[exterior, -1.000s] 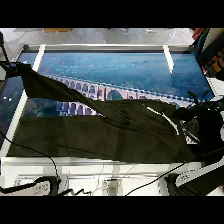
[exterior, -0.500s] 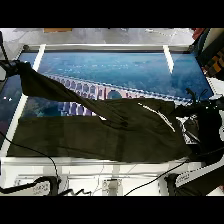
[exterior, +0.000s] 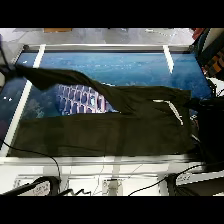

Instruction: Fold the clothes and pants, and hang the long-sleeved shirts on hangers.

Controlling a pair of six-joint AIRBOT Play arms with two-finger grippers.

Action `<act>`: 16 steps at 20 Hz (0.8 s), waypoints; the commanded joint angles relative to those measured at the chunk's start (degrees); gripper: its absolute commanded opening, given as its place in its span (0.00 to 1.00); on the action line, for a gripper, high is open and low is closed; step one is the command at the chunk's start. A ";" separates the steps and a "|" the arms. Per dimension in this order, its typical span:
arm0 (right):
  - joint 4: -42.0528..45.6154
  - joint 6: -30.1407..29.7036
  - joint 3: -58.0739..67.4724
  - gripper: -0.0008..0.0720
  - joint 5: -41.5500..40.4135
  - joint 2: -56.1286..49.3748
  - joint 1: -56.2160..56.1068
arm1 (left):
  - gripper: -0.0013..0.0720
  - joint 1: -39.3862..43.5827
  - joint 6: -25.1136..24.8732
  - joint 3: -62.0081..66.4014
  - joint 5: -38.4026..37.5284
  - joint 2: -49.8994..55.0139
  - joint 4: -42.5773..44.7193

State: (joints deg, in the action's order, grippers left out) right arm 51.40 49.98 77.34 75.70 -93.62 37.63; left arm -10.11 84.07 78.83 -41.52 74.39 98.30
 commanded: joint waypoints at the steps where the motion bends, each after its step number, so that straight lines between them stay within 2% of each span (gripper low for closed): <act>1: 3.76 0.52 0.02 0.06 0.31 1.07 1.66 | 0.04 -0.35 -11.74 -13.51 -12.48 -0.13 -0.44; 3: 4.39 0.50 0.00 0.06 -0.11 1.05 1.66 | 0.05 -0.74 -16.59 -21.09 -15.85 -0.15 -1.38; 5: 4.52 0.48 0.00 0.06 -0.68 1.05 1.66 | 0.05 -0.70 -24.68 -23.89 -20.02 -0.15 -5.33; 6: 4.55 0.48 0.00 0.06 -1.29 1.05 1.66 | 0.09 -0.70 -27.02 -23.89 -21.90 -0.17 -7.10; 7: 4.55 0.50 0.02 0.06 -1.90 1.05 1.66 | 0.38 -0.70 -27.78 -23.82 -22.71 -0.37 -7.30; 8: 4.55 0.50 0.02 0.06 -2.29 1.05 1.66 | 0.80 -0.70 -27.74 -23.80 -22.82 -0.83 -7.28; 9: 4.50 0.50 0.02 0.06 -2.47 1.05 1.64 | 0.99 -0.72 -27.52 -23.80 -22.32 -1.49 -7.28; 13: 4.48 0.50 0.02 0.06 -2.47 1.05 1.64 | 0.98 -0.72 -24.76 -20.90 -17.29 -3.52 -6.16; 15: 4.48 0.50 0.02 0.06 -2.47 1.05 1.64 | 0.97 -1.20 -19.96 -18.36 -9.64 -4.20 -6.62; 16: 4.50 0.50 0.02 0.06 -2.47 1.05 1.64 | 0.97 -1.81 -15.54 -17.31 -4.83 -4.28 -6.91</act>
State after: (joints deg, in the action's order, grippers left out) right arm 55.86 50.46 77.34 73.41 -92.62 39.24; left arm -11.20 61.73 59.02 -55.96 70.94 91.88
